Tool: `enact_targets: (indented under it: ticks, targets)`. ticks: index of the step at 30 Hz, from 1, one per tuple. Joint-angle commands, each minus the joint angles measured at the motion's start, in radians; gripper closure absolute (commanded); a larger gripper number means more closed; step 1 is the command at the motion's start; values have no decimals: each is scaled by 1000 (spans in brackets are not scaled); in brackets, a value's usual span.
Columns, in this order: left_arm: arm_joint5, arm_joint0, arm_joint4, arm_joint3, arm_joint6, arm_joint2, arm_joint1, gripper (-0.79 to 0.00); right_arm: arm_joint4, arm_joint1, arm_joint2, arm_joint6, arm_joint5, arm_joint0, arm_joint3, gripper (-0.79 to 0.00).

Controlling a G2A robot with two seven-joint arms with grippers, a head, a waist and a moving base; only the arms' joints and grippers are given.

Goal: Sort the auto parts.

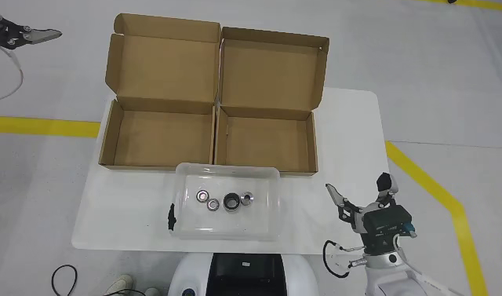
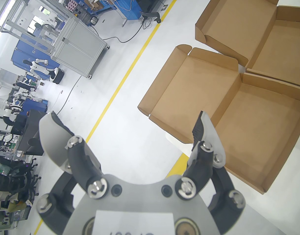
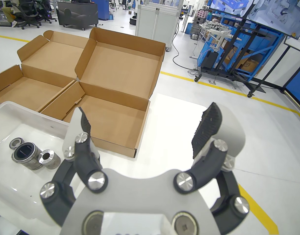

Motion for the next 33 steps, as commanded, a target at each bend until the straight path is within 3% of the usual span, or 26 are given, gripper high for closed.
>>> enact_targets:
  ticks: [1, 20, 33]
  targets:
    - [0, 0, 0, 0, 0, 0, 0, -785, 0, 0, 0, 0, 0, 0, 0, -784]
    - [0, 0, 0, 0, 0, 0, 0, -785, 0, 0, 0, 2, 1, 3, 1, -785]
    - [0, 0, 0, 0, 0, 0, 0, -785, -88, 8, -70, 102, 2, 48, 6, -785]
